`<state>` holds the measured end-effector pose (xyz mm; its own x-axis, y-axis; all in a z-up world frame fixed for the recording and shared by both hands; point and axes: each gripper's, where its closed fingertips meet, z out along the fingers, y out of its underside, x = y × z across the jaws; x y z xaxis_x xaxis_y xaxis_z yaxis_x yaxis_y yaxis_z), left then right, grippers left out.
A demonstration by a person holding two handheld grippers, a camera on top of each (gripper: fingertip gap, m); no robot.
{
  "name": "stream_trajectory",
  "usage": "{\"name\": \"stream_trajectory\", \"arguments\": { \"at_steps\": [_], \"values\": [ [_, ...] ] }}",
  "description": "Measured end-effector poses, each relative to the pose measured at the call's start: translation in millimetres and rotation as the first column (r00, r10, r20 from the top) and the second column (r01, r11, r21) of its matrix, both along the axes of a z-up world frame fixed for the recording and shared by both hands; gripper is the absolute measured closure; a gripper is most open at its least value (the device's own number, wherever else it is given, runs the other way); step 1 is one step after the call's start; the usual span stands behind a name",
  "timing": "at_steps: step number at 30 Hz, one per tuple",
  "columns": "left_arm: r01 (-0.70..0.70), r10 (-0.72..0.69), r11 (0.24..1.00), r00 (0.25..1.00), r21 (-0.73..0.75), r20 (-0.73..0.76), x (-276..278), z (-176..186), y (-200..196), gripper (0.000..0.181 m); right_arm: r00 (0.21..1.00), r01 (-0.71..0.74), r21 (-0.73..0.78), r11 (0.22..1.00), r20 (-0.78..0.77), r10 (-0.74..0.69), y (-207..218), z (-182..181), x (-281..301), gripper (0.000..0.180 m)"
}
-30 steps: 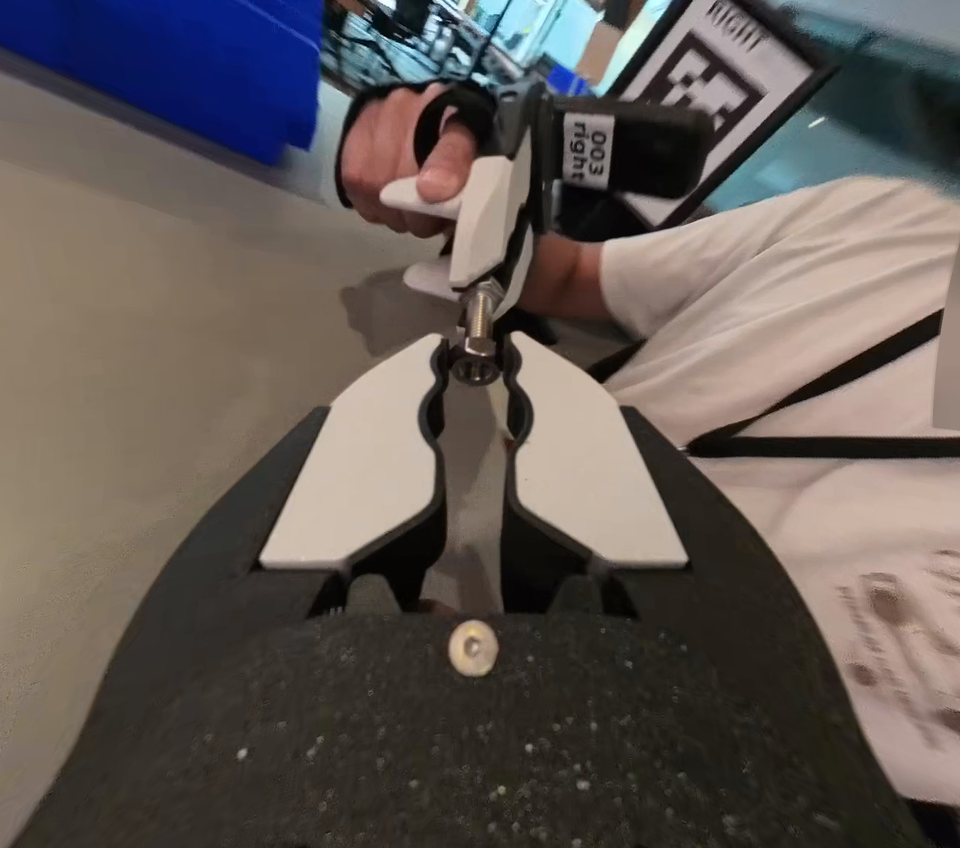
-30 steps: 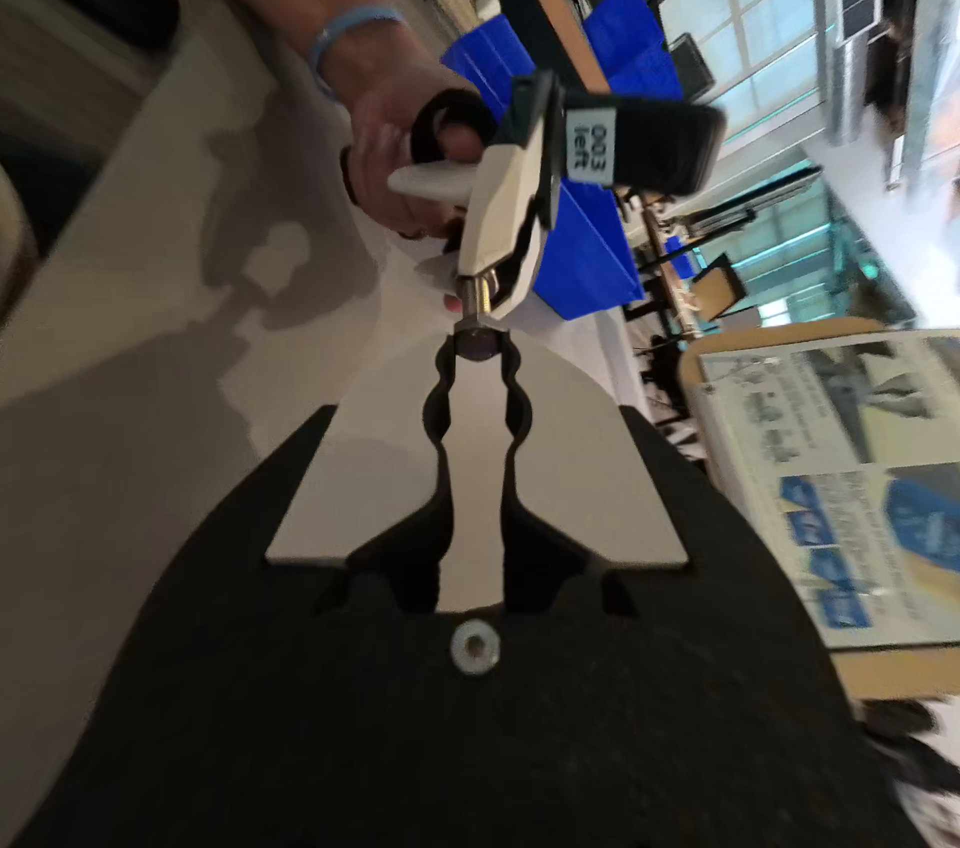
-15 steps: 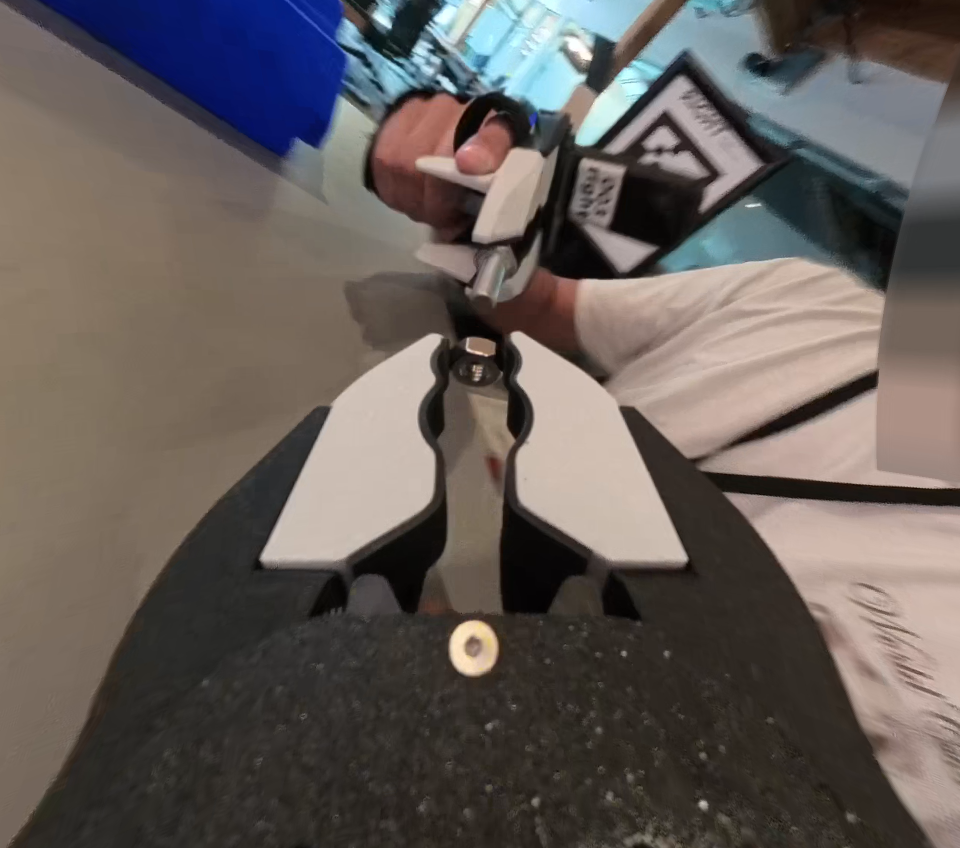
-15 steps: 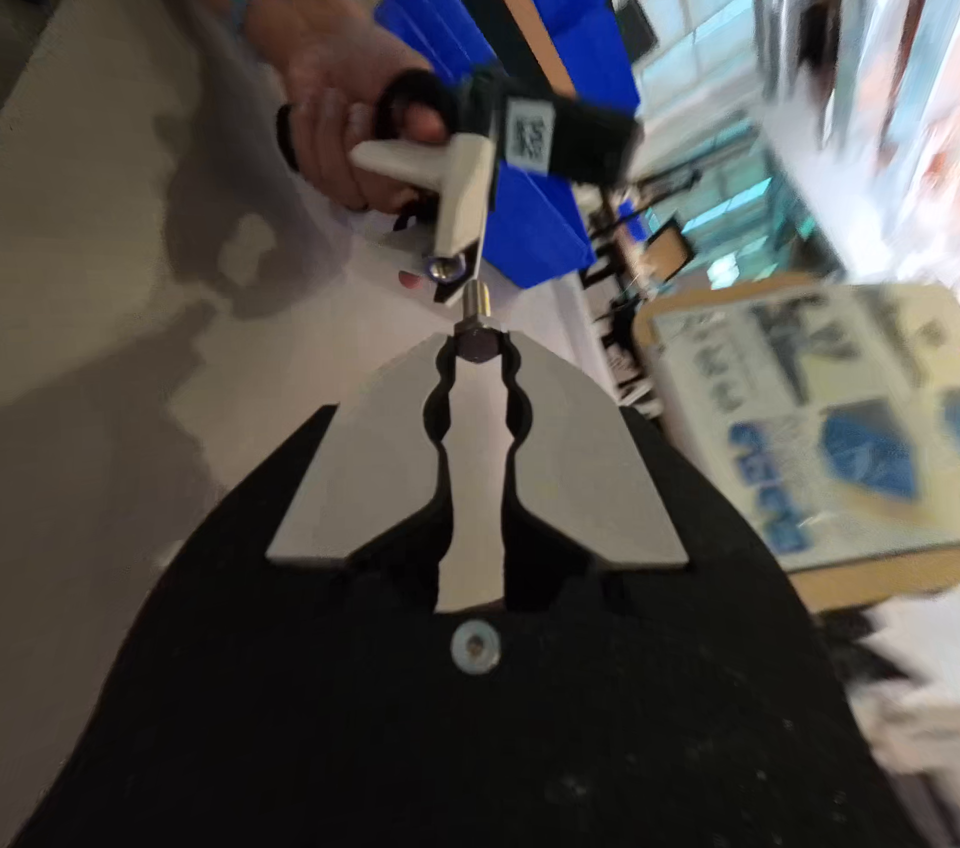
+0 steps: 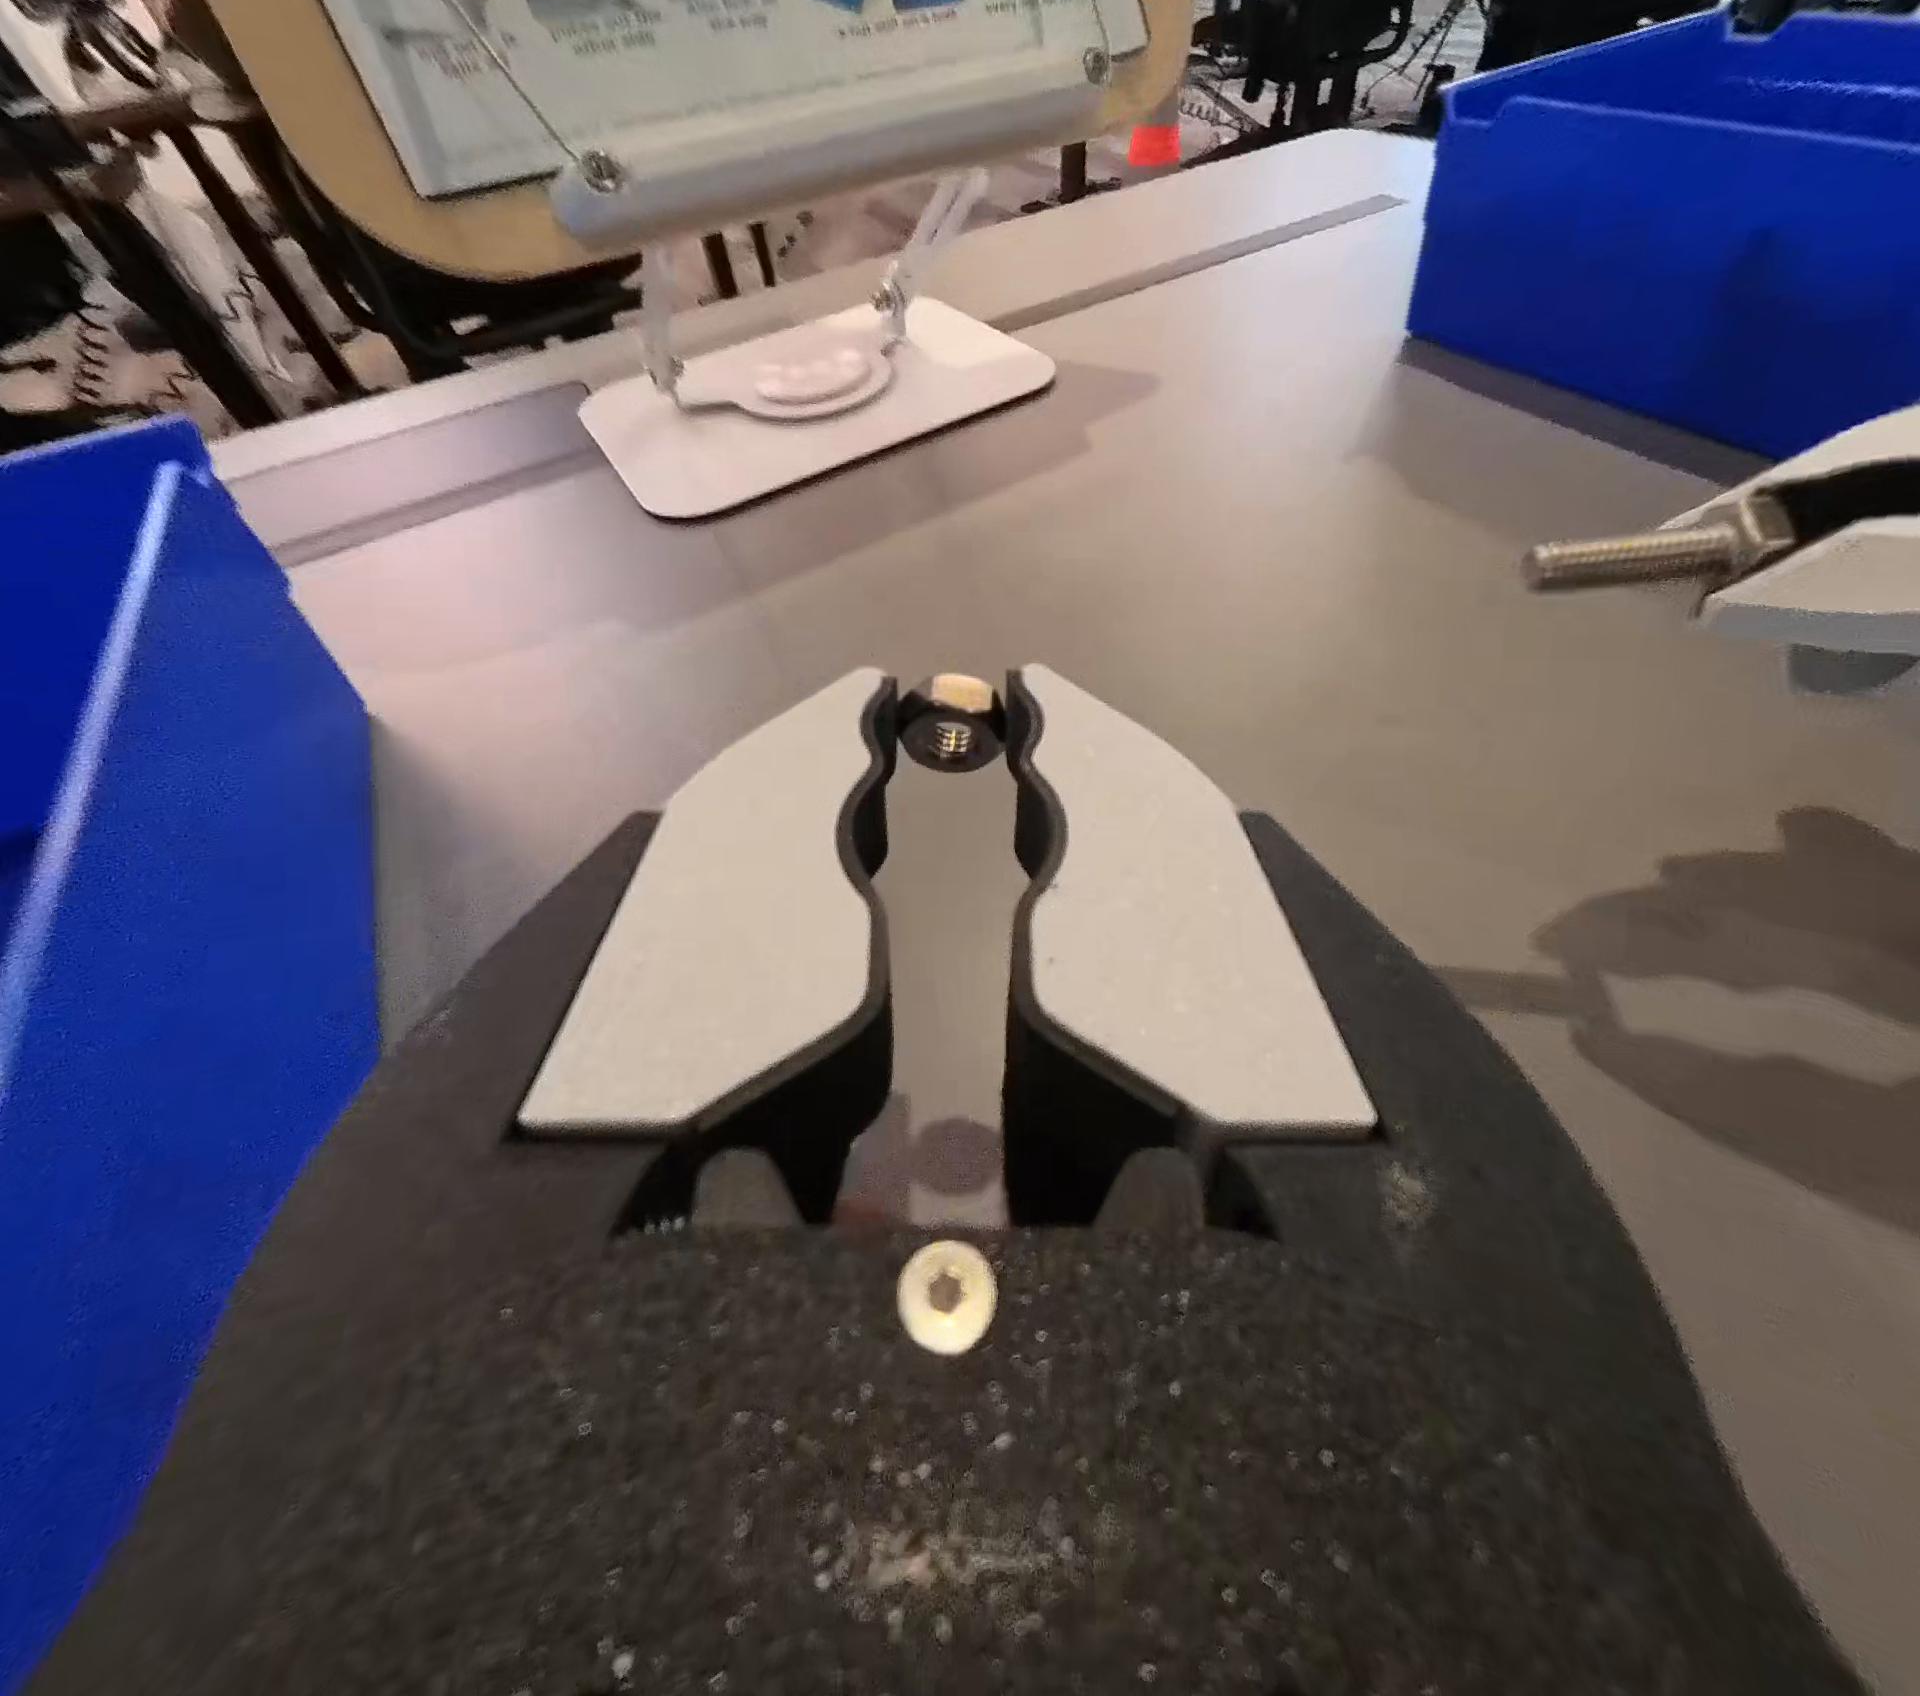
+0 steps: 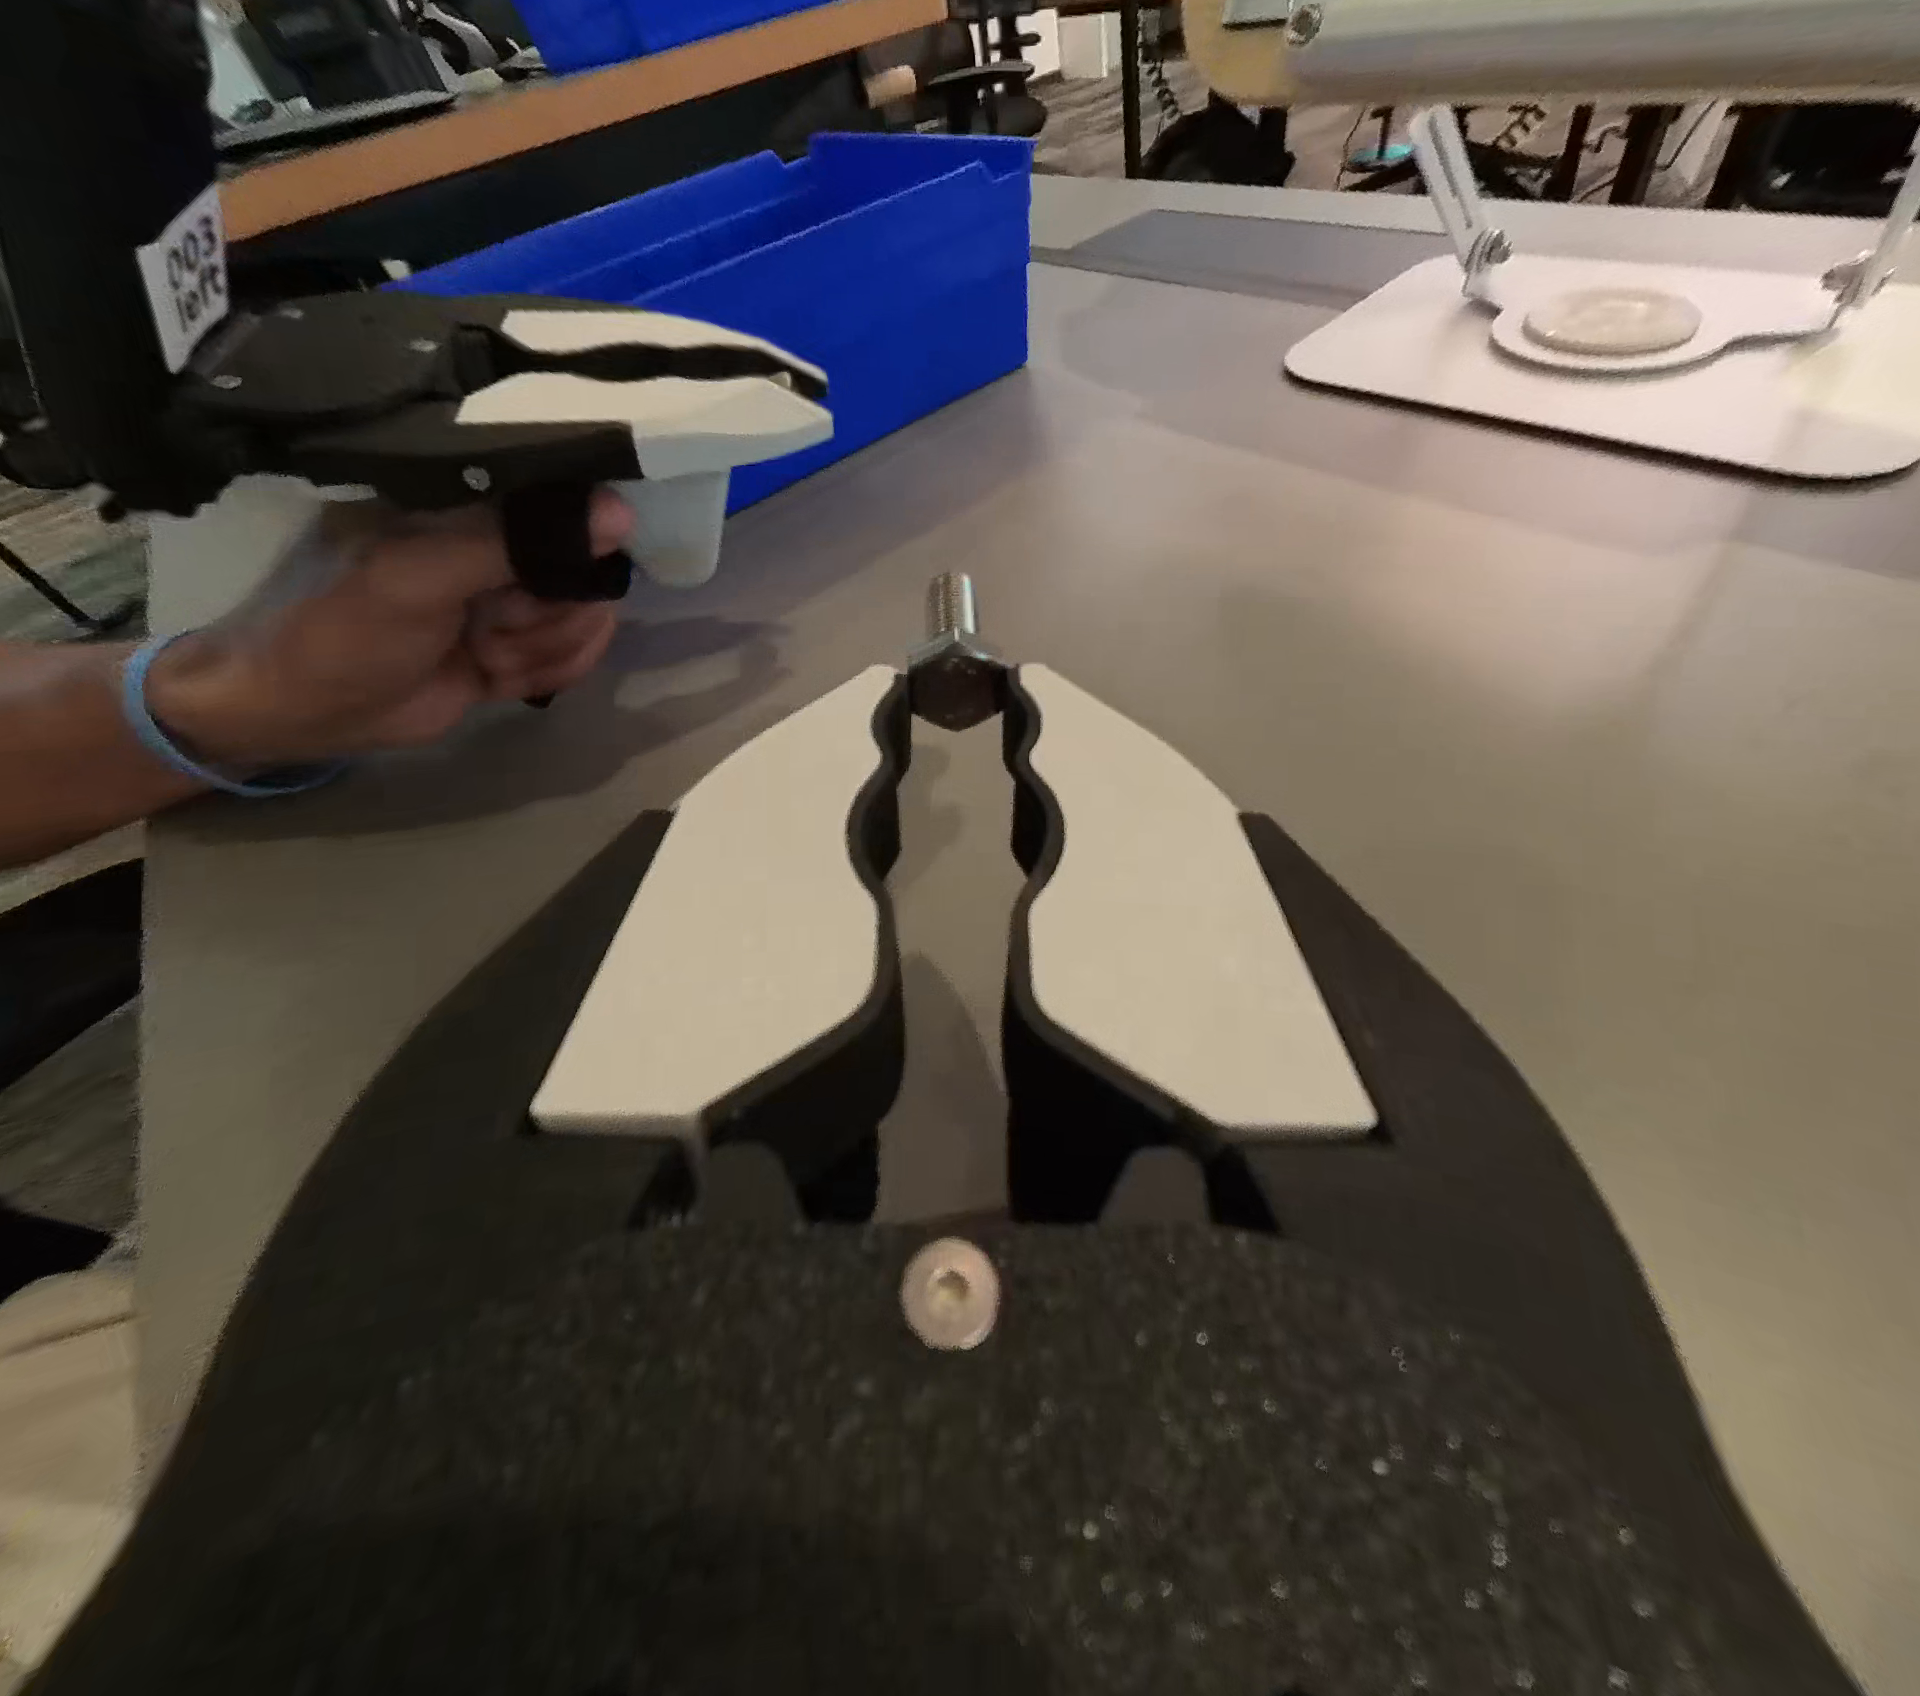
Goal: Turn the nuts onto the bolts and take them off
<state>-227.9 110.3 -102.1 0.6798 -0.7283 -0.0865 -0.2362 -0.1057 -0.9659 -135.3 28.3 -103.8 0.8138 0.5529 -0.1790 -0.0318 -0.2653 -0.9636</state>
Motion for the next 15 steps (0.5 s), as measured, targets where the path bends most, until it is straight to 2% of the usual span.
{"name": "stream_trajectory", "arguments": {
  "at_steps": [4,6,8,10,12,13,15],
  "values": [
    [0.027,-0.027,0.998,1.0,-0.058,-0.003,4.2,-8.4,0.8,0.161,0.998,0.004,0.029,1.0,0.058,-0.005,-2.1,2.6,0.6,0.163],
    [0.046,-0.046,0.996,0.999,-0.073,0.001,5.5,-10.1,-0.8,0.161,0.99,0.034,0.084,0.996,0.134,-0.046,-3.1,25.3,16.5,0.163],
    [0.057,-0.058,0.994,0.998,-0.089,-0.003,5.7,-12.3,-1.3,0.161,0.952,0.16,0.189,0.969,0.229,-0.202,0.3,71.6,71.5,0.163],
    [0.072,-0.071,0.99,0.997,-0.123,0.016,6.6,-12.2,-1.9,0.161,0.879,0.335,0.211,0.918,0.282,-0.385,7.5,110.3,161.5,0.163],
    [0.091,-0.083,0.98,0.995,-0.174,0.051,8.8,-11.6,-3.1,0.161,0.797,0.466,0.033,0.884,0.419,-0.436,20.7,97.3,253.6,0.163],
    [0.104,-0.091,0.975,0.993,-0.199,0.076,10.4,-10.6,-4.3,0.161,0.789,0.498,-0.12,0.859,0.474,-0.391,27.6,74.3,289.3,0.163],
    [0.132,-0.116,0.967,0.99,-0.219,0.086,14.5,-11.1,-7.9,0.161,0.817,0.471,-0.372,0.8,0.526,-0.236,38.6,28.6,328.9,0.163]
  ]
}}
